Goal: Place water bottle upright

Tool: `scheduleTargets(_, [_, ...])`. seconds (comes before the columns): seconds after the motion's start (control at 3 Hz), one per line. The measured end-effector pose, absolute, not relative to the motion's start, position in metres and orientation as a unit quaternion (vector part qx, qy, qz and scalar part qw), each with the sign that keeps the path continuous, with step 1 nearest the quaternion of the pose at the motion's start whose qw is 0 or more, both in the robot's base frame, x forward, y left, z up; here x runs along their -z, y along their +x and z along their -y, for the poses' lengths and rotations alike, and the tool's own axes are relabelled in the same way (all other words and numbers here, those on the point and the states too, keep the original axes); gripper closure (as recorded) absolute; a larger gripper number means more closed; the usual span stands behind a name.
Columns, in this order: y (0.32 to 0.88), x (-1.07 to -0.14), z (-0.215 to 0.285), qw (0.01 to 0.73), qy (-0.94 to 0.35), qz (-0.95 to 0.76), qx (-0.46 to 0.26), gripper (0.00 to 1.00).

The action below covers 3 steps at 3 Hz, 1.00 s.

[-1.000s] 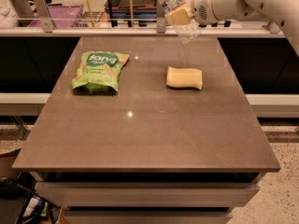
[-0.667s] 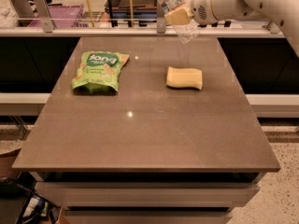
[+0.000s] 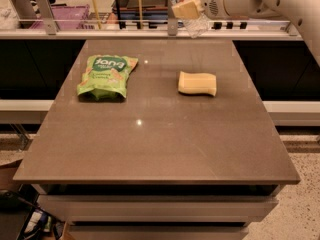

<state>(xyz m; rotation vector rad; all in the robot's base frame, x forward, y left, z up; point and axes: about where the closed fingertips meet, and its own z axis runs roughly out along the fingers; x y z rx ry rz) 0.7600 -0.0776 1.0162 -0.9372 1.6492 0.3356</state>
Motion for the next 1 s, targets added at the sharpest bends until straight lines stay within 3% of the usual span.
scheduleTargets(1.0, [0.775,-1.024,0.062,0.643,-0.399,-0.622,-0.2,1.0])
